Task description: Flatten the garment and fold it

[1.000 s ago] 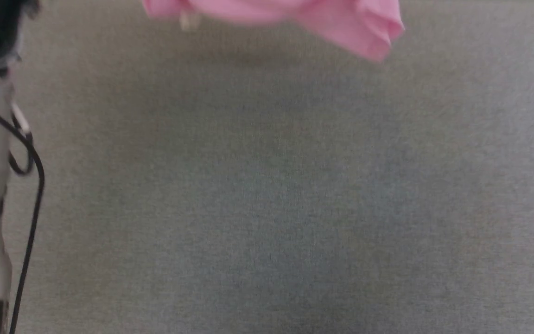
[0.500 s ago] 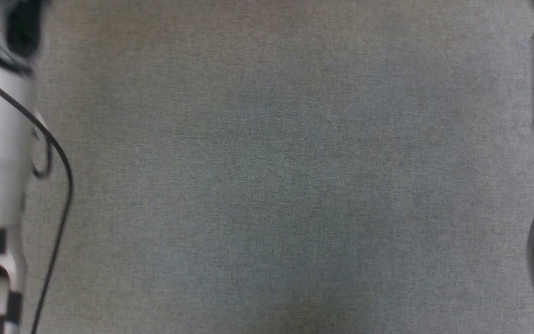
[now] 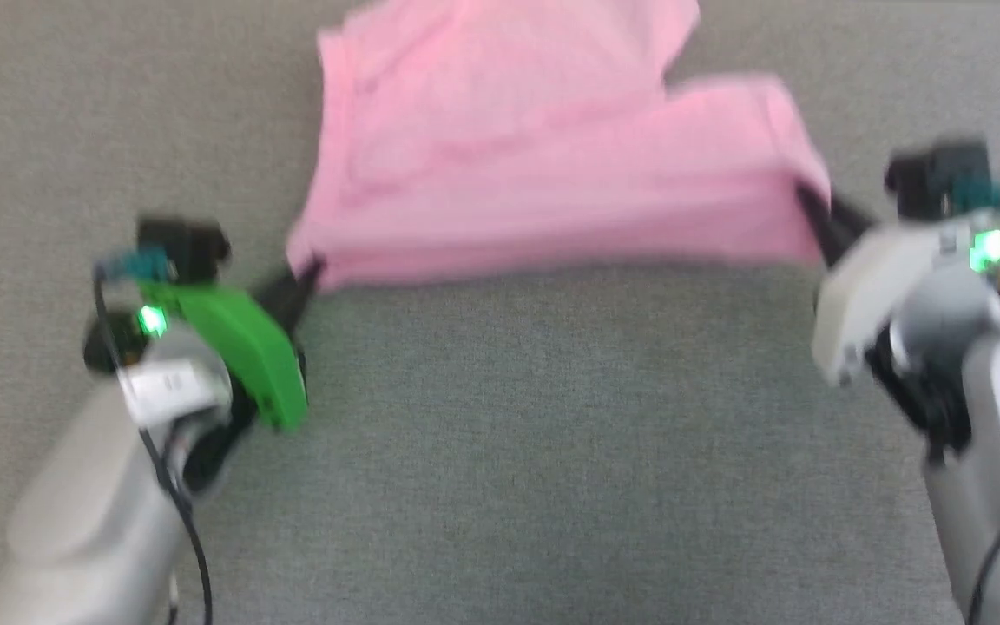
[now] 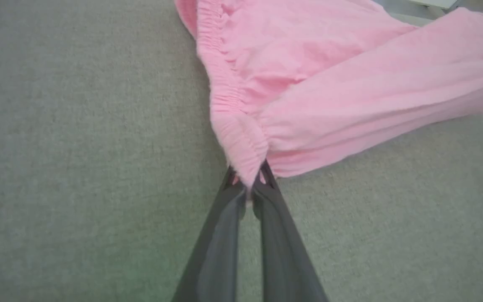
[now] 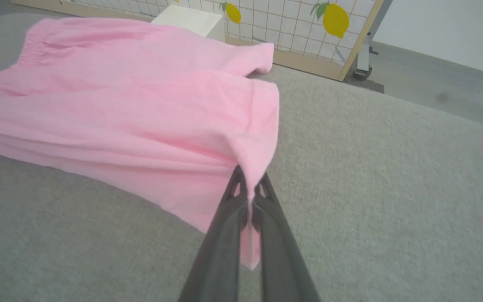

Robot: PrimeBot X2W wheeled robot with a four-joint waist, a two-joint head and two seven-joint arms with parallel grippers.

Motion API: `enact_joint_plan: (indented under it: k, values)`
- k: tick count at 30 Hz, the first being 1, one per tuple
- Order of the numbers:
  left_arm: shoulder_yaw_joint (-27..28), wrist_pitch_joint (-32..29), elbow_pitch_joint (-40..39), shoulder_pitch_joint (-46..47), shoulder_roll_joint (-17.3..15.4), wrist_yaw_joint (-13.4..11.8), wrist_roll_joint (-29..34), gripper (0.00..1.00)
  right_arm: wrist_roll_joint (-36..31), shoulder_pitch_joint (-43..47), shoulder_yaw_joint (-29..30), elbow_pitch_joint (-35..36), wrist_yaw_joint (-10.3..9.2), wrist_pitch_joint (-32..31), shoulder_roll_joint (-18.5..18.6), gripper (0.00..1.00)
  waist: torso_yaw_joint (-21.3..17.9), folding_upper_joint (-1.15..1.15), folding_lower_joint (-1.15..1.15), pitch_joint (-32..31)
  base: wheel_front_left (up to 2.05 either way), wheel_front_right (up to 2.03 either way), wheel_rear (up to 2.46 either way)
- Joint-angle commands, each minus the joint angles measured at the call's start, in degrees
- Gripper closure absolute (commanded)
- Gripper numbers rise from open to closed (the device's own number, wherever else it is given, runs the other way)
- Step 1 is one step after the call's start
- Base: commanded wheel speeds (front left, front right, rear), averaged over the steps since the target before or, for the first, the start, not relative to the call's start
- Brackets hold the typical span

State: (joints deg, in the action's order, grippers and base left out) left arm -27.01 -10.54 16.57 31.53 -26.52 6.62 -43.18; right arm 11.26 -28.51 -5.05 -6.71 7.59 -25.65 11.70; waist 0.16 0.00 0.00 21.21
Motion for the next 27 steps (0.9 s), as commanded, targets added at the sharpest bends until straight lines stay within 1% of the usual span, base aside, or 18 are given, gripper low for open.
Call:
enact_joint_plan:
  k: [1, 3, 5, 9, 15, 19, 22, 24, 27]
  values:
    - [-0.31, -0.50, -1.10, -3.06, -0.85, -0.59, -1.21, 1.00, 0.40, 3.49, 0.93, 2.14, -0.10, -1.38, 0.48, 1.00, -0.04, 0.00, 0.00, -4.18, 0.00, 0.00, 0.00]
    - [-0.89, -1.13, -3.05, -7.40, -1.14, -1.55, -1.97, 1.00, 0.40, 9.17, 2.49, 5.43, -0.10, -3.61, 0.46, 1.00, 0.14, 0.00, 0.00, -5.84, 0.00, 0.00, 0.00]
    - [-1.48, -1.73, -4.95, -11.50, -1.41, -2.58, -2.65, 1.00, 0.49, 14.86, 4.15, 8.41, -0.10, -5.82, -0.39, 1.00, 0.30, 0.00, 0.00, -7.34, 0.00, 0.00, 0.00]
    - [-2.86, -3.55, -9.29, -19.39, -2.31, -5.47, -3.49, 1.00, 0.43, 26.06, 6.61, 13.51, -0.10, -10.68, -2.49, 1.00, 0.66, 0.00, 0.00, -10.11, 0.00, 0.00, 0.00]
    - [-3.64, -5.65, -15.47, -29.39, -3.87, -9.16, -5.76, 1.00, 0.19, 38.01, 8.93, 17.27, -0.10, -15.85, -5.13, 1.00, 0.52, 0.00, 0.00, -12.97, 0.00, 0.00, 0.00]
    - [-4.58, -7.02, -19.74, -35.16, -5.36, -12.21, -5.74, 1.00, 0.28, 43.57, 10.75, 18.14, -0.10, -18.65, -6.38, 1.00, 0.59, 0.00, 0.00, -14.01, 0.00, 0.00, 0.00]
    - [-4.74, -6.46, -23.20, -37.93, -5.67, -13.83, -5.45, 1.00, 0.58, 46.08, 11.73, 19.71, -0.10, -19.72, -7.02, 1.00, 0.72, 0.00, 0.00, -14.34, 0.00, 0.00, 0.00]
    - [-4.54, -5.00, -25.73, -38.62, -5.45, -14.54, -4.67, 1.00, 0.64, 46.58, 12.59, 21.33, -0.10, -18.60, -7.43, 1.00, 0.89, 0.00, 0.00, -14.47, 0.00, 0.00, 0.00]
    - [-4.42, -2.33, -28.75, -37.66, -4.72, -14.65, -2.68, 1.00, 0.07, 45.38, 13.12, 23.54, -0.10, -15.40, -7.74, 1.00, 1.20, 0.00, 0.00, -14.40, 0.00, 0.00, 0.00]
